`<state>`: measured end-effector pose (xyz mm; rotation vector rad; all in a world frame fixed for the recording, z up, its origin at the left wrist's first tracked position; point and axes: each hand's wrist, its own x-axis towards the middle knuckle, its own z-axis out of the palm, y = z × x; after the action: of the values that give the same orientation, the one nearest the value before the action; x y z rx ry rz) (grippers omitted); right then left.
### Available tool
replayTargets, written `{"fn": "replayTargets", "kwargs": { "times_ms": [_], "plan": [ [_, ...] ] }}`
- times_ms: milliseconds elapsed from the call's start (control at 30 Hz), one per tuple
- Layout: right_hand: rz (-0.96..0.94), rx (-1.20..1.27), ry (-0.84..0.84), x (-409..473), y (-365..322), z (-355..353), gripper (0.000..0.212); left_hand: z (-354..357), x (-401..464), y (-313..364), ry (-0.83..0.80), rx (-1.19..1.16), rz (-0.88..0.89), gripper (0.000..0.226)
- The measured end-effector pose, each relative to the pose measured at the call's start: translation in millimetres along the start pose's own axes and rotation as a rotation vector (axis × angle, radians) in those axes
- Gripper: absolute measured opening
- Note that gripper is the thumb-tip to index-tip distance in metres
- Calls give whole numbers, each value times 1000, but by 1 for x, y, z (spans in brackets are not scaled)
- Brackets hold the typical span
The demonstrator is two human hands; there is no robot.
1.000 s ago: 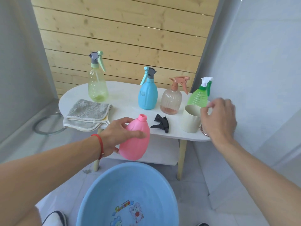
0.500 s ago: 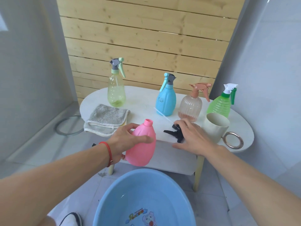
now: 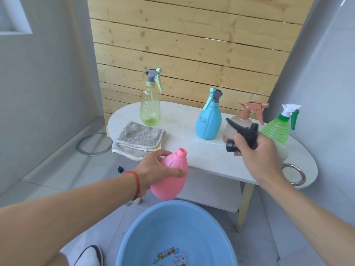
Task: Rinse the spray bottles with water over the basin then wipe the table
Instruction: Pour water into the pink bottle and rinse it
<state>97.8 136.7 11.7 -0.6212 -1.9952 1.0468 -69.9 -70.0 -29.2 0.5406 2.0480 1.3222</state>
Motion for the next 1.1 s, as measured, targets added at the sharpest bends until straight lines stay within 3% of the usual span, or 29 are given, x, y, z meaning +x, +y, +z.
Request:
{"fn": "replayTargets", "kwargs": {
  "times_ms": [67, 167, 333, 533, 633, 733, 900, 1033, 1100],
  "plan": [
    [18, 78, 57, -1, -9, -5, 18, 1, 1, -4, 15, 56, 20, 69],
    [49, 161, 72, -5, -16, -11, 21, 1, -1, -9, 27, 143, 59, 64],
    [134, 284, -20, -11, -21, -13, 19, 2, -5, -12, 11, 185, 95, 60],
    [107, 93, -173, -18, -24, -8, 26, 4, -7, -12, -25, 289, 222, 64],
    [66, 26, -382, -22, -35, 2, 7, 9, -15, -8, -32, 356, 258, 73],
    [-46, -129, -542, -27, -31, 14, 16, 14, -22, -5, -61, 400, 280, 75],
    [-131, -255, -636, -24, -32, 20, 19, 16, -27, -6, -142, 359, 226, 50],
    [-115, -277, -733, -25, -39, 24, 17, 15, -27, -8, -160, 377, 210, 52],
    [-70, -344, -698, -26, -41, 27, 28, 14, -28, -9, -157, 409, 205, 63]
  ]
}}
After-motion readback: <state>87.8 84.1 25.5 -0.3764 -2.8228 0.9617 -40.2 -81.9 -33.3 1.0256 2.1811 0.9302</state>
